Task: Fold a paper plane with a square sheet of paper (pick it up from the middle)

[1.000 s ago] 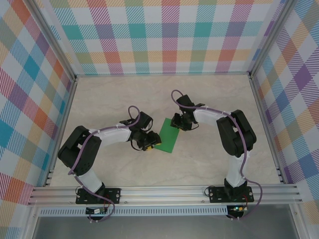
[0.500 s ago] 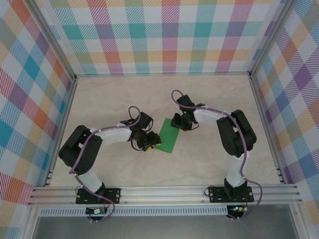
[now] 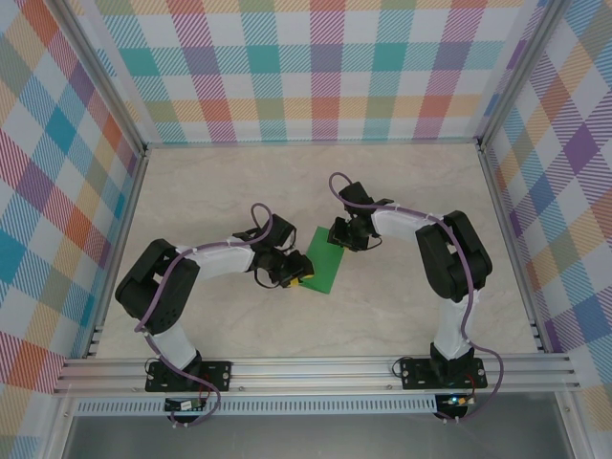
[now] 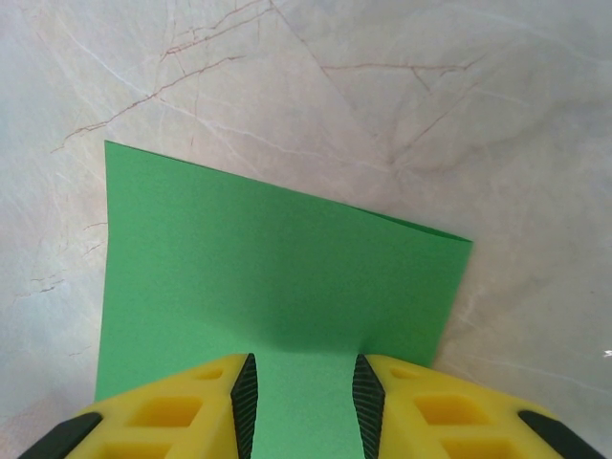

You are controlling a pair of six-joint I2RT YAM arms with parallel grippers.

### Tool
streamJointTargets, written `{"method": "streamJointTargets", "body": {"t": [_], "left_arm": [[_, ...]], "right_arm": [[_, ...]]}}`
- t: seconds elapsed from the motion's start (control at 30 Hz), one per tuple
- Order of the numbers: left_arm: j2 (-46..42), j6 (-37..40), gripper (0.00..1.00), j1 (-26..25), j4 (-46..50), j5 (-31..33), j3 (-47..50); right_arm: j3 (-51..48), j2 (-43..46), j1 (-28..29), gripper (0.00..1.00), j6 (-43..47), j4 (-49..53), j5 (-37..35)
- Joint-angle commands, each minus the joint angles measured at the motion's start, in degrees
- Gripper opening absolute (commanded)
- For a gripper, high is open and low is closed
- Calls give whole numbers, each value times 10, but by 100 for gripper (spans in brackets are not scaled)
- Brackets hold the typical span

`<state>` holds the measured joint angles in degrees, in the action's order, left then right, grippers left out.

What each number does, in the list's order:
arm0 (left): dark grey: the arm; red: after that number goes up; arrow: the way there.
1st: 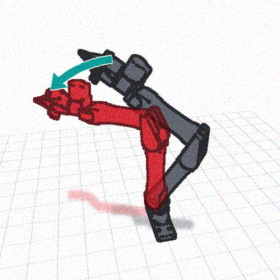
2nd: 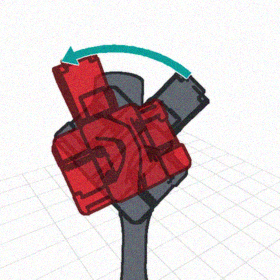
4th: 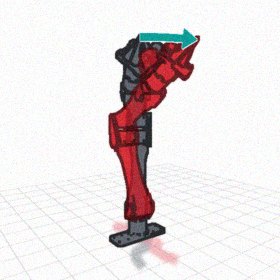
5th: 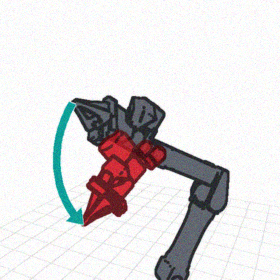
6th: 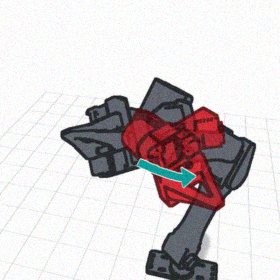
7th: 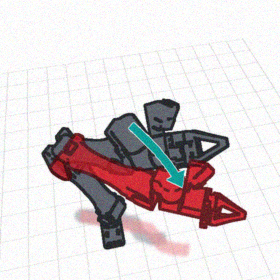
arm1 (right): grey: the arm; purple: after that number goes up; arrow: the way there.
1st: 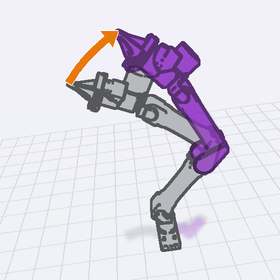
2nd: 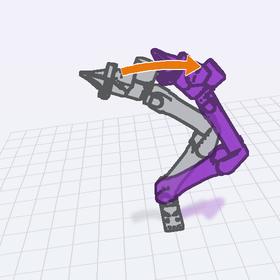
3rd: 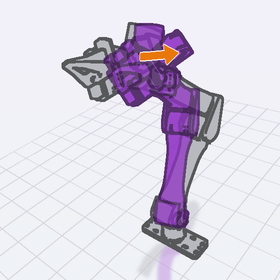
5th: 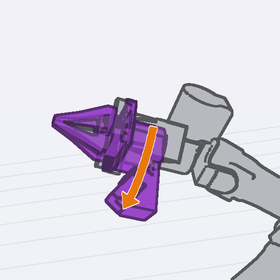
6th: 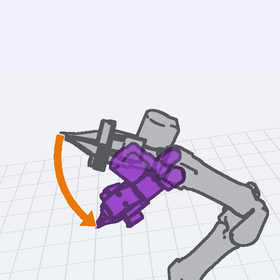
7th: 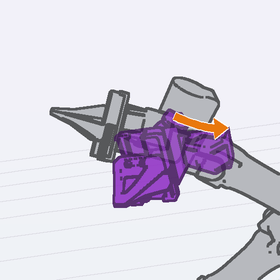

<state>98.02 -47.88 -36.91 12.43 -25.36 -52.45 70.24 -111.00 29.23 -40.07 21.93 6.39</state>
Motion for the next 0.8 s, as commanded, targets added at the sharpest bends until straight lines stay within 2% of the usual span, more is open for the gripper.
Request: {"method": "streamJointTargets", "body": {"t": [0.0, 0.4, 0.77], "left_arm": [[-16, 9, 38, -9, -45, -36, -2], [2, 86, 43, -5, -41, -14, -45], [28, 78, 42, -1, -74, -44, -37]], "right_arm": [[-16, -19, -4, 36, 0, 21, -9], [-19, -17, -4, 36, 6, 24, -8], [-26, -11, -4, 35, 6, 23, -7]]}}
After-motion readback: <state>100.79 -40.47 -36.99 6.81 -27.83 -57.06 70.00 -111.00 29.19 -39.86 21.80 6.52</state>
